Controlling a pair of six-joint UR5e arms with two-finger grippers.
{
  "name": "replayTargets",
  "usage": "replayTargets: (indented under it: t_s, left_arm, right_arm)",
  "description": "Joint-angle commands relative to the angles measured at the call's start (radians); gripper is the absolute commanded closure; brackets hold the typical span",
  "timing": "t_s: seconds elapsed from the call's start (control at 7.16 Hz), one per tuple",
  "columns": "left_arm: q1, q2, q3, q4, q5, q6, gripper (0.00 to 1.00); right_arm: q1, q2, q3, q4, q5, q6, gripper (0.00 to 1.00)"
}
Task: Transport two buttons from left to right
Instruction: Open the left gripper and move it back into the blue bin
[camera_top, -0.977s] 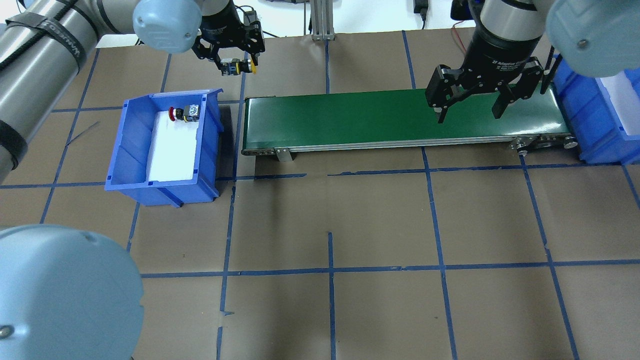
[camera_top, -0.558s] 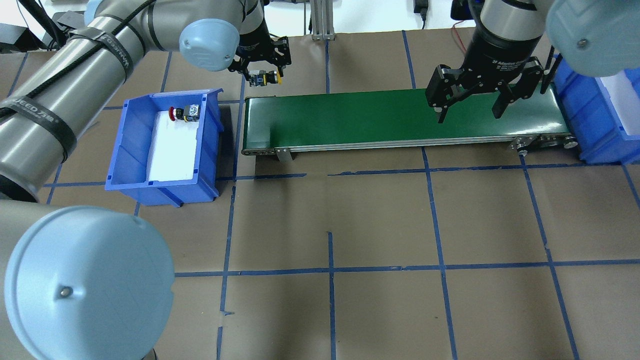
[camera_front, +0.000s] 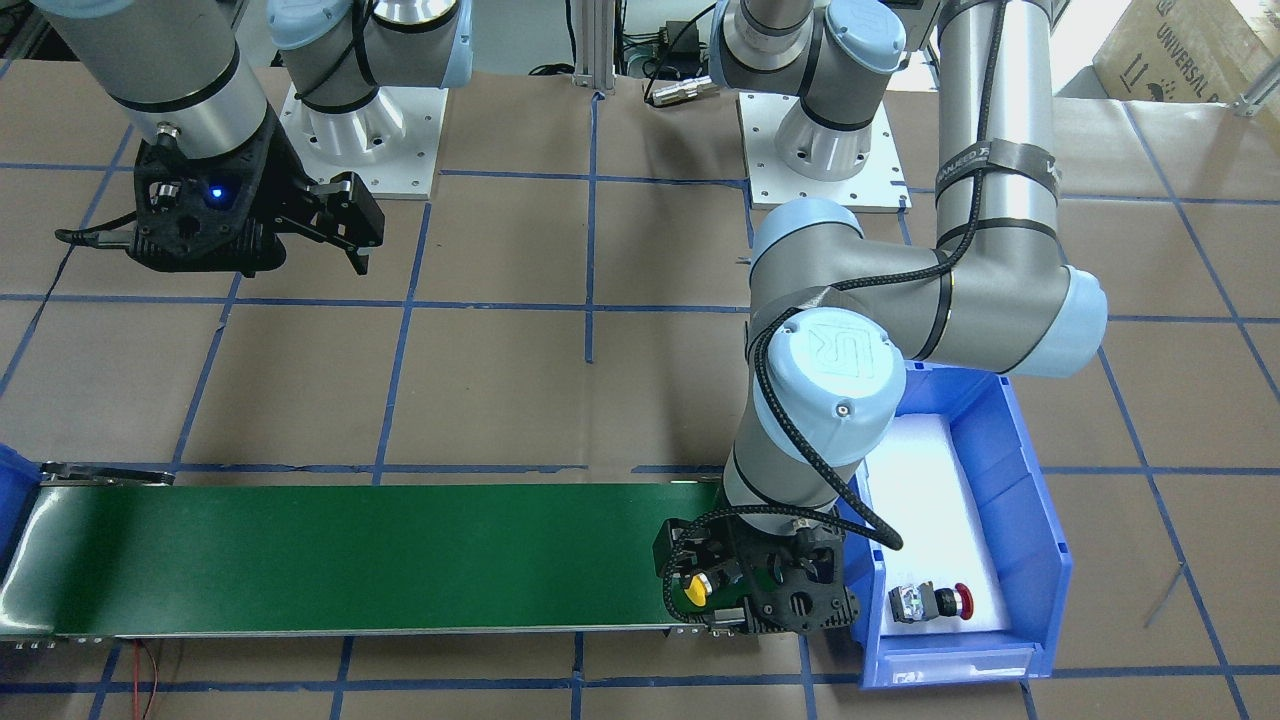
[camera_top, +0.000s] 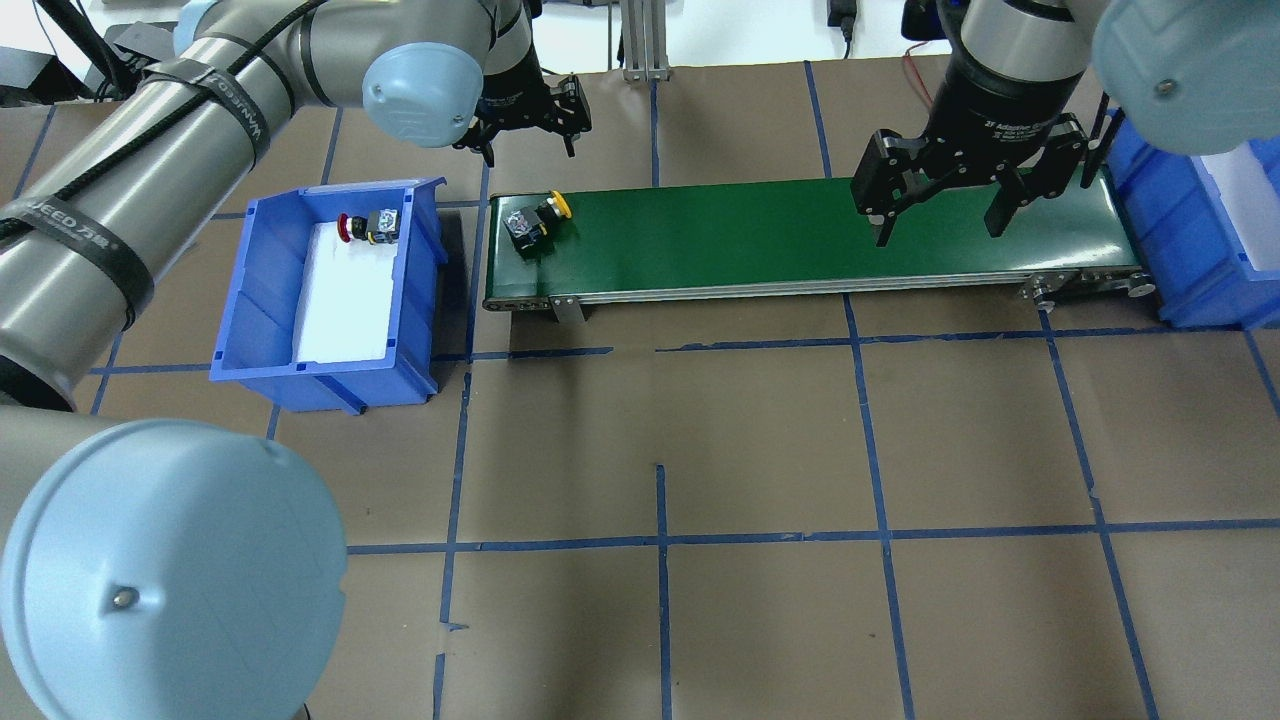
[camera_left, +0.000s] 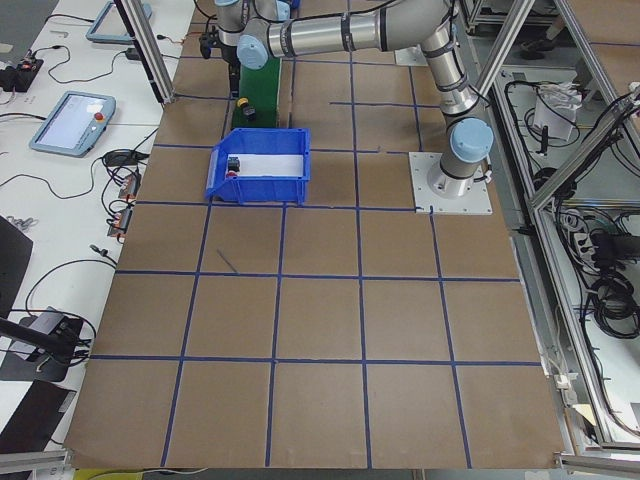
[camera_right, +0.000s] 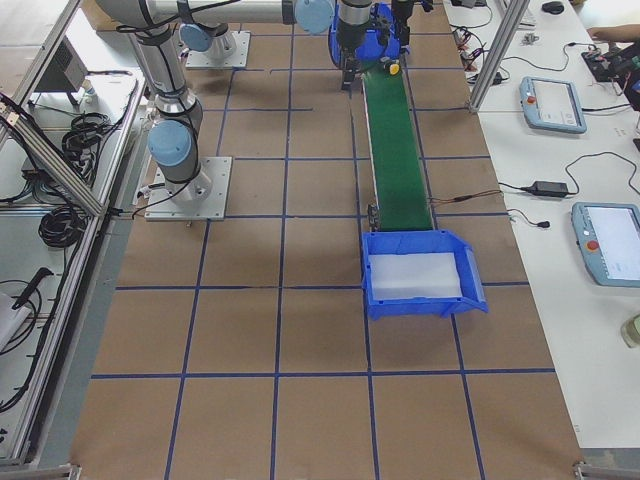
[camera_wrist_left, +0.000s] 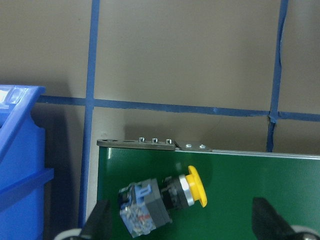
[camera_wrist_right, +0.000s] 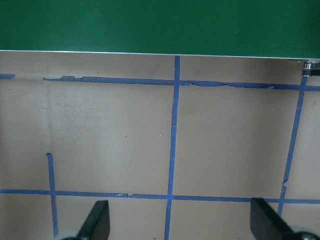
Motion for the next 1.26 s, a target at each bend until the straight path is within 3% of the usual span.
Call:
replayTargets:
  t_s: [0.0, 0.28, 0.42, 1.12]
  left_arm:
    - [0.086, 0.005, 0.017, -0.01, -0.003, 0.041, 0.0]
    - [0.317, 0.005, 0.016, -0.013, -0.11, 0.319, 0.0]
    - [0.372, 0.001, -0.003, -0.018, -0.118, 0.374, 0.0]
    - [0.377, -0.051, -0.05, -0.013, -0.115, 0.366, 0.0]
  right_arm:
    - [0.0, 0.0, 0.0, 0.0, 0.0, 0.0, 0.0]
    - [0.0, 0.0, 0.0, 0.002, 0.0, 0.0, 0.0]
    - [0.0, 0.0, 0.0, 0.002, 0.0, 0.0, 0.0]
    - [0.0, -0.002, 0.002, 0.0, 0.002, 0.0, 0.0]
